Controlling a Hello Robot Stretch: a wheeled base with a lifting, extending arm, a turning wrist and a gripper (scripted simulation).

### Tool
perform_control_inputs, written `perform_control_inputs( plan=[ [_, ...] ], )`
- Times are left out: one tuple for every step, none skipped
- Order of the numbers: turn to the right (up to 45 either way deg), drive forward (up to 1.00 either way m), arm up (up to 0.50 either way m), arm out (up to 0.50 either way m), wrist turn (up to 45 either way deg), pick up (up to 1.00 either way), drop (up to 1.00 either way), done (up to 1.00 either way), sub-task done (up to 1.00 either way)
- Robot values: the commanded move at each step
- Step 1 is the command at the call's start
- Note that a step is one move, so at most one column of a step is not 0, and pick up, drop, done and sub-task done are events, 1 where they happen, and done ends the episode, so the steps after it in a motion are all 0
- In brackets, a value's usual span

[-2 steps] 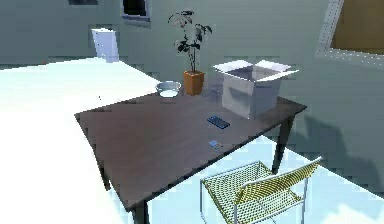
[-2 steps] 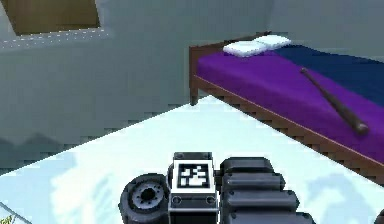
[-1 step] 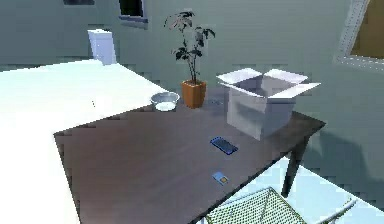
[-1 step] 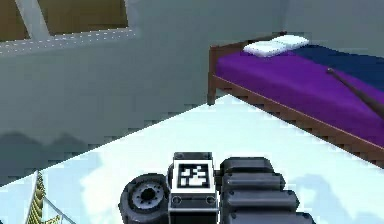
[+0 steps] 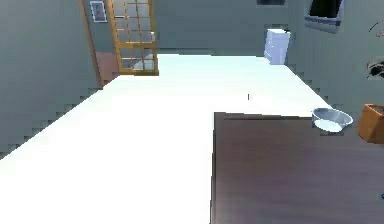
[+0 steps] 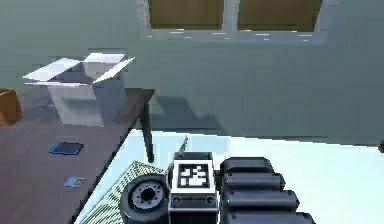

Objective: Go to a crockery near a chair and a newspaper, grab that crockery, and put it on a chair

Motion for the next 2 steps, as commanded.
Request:
perform_control_inputs(
  plan=[
    [-45.0, 0.0, 0.0, 0.0, 0.0, 0.0, 0.0, 0.0, 0.0],
    [-6.0, 0.0, 0.0, 0.0, 0.0, 0.0, 0.0, 0.0, 0.0]
  ],
)
